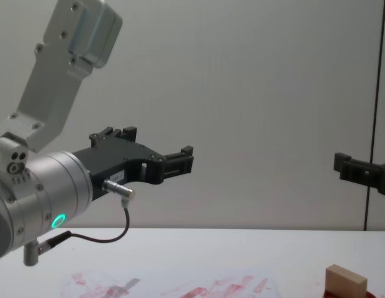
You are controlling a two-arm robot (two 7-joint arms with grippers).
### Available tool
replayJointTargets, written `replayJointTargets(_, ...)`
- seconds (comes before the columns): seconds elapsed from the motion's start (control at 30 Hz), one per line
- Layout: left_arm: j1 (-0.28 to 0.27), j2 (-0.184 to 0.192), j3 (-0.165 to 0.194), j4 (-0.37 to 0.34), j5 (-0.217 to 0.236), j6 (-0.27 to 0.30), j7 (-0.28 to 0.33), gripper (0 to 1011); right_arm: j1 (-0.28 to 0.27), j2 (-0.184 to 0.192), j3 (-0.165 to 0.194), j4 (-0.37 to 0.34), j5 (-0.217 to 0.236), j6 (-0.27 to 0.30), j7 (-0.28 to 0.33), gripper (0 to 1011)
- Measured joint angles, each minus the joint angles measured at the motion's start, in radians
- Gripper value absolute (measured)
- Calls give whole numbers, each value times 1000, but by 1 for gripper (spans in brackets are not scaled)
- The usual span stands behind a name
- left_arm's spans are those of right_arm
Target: Use the one hand to pick up the stamp and affix it onto the A4 paper.
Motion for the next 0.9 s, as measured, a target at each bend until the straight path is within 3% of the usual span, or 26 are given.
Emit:
replayJointTargets(0.63,0,0,0,0,0,0,0,1002,0,0,0,0,0,1,1,1001)
replayJointTargets(0.9,0,0,0,0,0,0,0,1002,-2,13,6,13,7,20,37,1001)
